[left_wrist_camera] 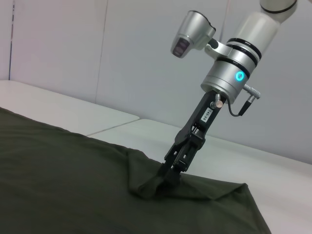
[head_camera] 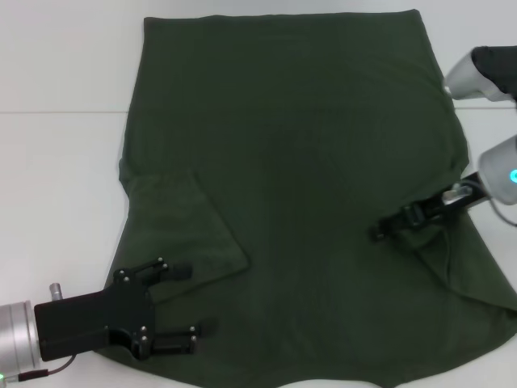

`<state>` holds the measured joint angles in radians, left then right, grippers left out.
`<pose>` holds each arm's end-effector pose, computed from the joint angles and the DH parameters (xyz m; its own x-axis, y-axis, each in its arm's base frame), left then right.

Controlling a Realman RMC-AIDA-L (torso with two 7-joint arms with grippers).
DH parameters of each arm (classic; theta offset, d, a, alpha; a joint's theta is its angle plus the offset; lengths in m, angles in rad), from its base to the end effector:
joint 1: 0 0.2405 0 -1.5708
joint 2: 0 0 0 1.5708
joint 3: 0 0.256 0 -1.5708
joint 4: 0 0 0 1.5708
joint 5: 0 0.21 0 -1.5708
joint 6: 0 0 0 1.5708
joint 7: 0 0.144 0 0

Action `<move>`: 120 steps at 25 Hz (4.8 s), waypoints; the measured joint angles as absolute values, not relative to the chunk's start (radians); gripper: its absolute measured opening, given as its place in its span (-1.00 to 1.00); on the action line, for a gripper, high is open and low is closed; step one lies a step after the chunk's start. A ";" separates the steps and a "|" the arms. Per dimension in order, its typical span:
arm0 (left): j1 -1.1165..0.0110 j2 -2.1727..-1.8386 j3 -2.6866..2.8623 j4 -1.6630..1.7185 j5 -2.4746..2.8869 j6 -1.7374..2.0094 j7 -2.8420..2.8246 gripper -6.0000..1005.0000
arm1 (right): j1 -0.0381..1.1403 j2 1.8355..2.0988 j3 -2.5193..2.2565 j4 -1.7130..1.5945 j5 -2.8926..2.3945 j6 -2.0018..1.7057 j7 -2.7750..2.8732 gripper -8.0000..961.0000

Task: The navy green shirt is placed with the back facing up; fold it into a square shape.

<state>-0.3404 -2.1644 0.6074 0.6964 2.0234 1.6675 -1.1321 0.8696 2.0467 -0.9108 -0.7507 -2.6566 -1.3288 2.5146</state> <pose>-0.2937 0.2634 -0.0174 0.7879 0.2560 0.5600 0.4198 -0.8886 -0.1845 0.2197 0.4156 -0.0015 0.5094 -0.8594 -0.0445 -0.8008 -0.4545 -0.3900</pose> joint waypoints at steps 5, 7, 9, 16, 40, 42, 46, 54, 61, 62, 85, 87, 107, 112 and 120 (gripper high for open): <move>-0.339 -2.164 0.598 0.696 2.023 1.668 -1.136 0.85 | 0.874 2.030 -0.903 -0.734 -2.447 -1.436 2.438 0.96; -0.339 -2.164 0.578 0.696 2.020 1.674 -1.159 0.85 | 0.854 2.017 -0.899 -0.750 -2.387 -1.464 2.419 0.96; -0.340 -2.159 0.539 0.696 2.014 1.695 -1.209 0.85 | 0.826 2.005 -0.881 -0.759 -2.346 -1.489 2.389 0.96; -0.348 -2.116 0.425 0.737 2.028 1.800 -1.516 0.85 | 0.680 1.972 -0.758 -0.757 -2.230 -1.618 2.149 0.96; -0.524 -2.024 0.476 0.876 2.583 1.719 -2.437 0.85 | 0.411 2.085 -0.722 -0.629 -2.099 -1.640 1.203 0.95; -0.526 -2.021 0.476 0.875 2.585 1.715 -2.447 0.85 | 0.412 2.085 -0.722 -0.631 -2.099 -1.640 1.203 0.95; -0.527 -2.016 0.476 0.866 2.595 1.706 -2.462 0.85 | 0.414 2.086 -0.722 -0.632 -2.099 -1.638 1.202 0.95; -0.528 -2.024 0.488 0.852 2.636 1.672 -2.470 0.85 | 0.421 2.086 -0.721 -0.631 -2.099 -1.637 1.202 0.95; -0.534 -2.029 0.497 0.832 2.631 1.659 -2.469 0.85 | 0.423 2.085 -0.721 -0.631 -2.100 -1.635 1.205 0.95; -0.535 -2.029 0.497 0.829 2.629 1.657 -2.469 0.85 | 0.423 2.085 -0.721 -0.631 -2.100 -1.635 1.206 0.95; -0.588 -2.060 0.543 0.788 2.627 1.635 -2.458 0.85 | 0.415 2.080 -0.721 -0.635 -2.097 -1.645 1.213 0.94; -0.585 -2.067 0.564 0.809 2.625 1.630 -2.449 0.85 | 0.415 2.078 -0.719 -0.635 -2.096 -1.651 1.214 0.94; -0.576 -2.091 0.580 0.862 2.628 1.625 -2.419 -0.35 | 0.423 2.074 -0.699 -0.647 -2.095 -1.671 1.236 0.94; -0.575 -2.091 0.583 0.862 2.631 1.626 -2.411 -0.70 | 0.423 2.074 -0.700 -0.693 -2.098 -1.671 1.305 0.94; -0.575 -2.084 0.585 0.862 2.625 1.640 -2.394 -0.88 | 0.475 1.996 -0.708 -1.051 -2.301 -1.757 2.125 0.94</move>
<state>-0.5751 -2.0837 0.5854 0.8621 2.6249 1.6400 -2.3937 0.4754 1.9964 -0.7080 -1.0505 -2.3013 -1.7568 2.1247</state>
